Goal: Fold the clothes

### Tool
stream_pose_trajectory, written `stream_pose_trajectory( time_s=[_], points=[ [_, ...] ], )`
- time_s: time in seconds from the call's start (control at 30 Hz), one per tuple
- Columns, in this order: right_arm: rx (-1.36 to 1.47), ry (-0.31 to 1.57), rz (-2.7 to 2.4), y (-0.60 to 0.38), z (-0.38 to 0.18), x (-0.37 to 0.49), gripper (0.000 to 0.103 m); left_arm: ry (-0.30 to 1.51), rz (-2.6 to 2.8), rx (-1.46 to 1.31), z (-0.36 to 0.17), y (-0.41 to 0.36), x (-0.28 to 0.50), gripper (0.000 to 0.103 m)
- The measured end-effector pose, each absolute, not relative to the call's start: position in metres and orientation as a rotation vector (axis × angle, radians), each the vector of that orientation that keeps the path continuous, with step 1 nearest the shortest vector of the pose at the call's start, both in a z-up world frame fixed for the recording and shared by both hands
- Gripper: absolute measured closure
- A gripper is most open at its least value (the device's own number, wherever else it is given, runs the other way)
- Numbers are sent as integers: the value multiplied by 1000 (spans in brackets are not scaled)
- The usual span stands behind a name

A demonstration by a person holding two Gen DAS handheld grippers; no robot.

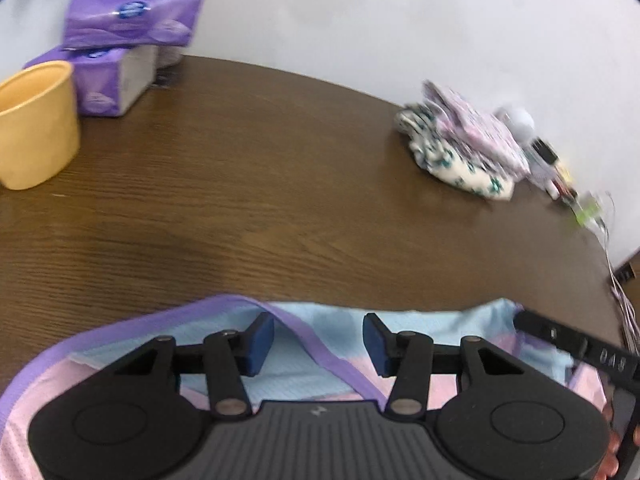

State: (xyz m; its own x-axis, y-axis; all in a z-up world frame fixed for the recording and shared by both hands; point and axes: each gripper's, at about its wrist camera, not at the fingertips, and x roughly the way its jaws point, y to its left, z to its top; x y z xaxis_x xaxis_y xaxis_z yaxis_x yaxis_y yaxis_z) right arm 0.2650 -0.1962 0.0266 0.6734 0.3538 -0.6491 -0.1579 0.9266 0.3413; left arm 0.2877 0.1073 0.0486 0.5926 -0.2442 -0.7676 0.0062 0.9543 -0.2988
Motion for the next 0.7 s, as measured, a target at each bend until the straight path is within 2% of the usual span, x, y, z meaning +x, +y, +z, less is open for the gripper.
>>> stream_pose_trajectory(
  time_s=[0.1, 0.23, 0.63, 0.67, 0.7],
  points=[
    [262, 773, 294, -196, 28, 263, 75, 924, -133, -231, 48, 98, 287, 58],
    [225, 780, 289, -189, 26, 263, 80, 918, -113, -211, 47, 93, 286, 74],
    [106, 772, 253, -174, 26, 257, 80, 926, -122, -201, 47, 92, 288, 79],
    [107, 776, 256, -173, 25, 258, 82, 925, -125, -204, 46, 92, 288, 90],
    [109, 781, 260, -173, 24, 259, 88, 924, -129, -209, 46, 92, 288, 95]
  ],
)
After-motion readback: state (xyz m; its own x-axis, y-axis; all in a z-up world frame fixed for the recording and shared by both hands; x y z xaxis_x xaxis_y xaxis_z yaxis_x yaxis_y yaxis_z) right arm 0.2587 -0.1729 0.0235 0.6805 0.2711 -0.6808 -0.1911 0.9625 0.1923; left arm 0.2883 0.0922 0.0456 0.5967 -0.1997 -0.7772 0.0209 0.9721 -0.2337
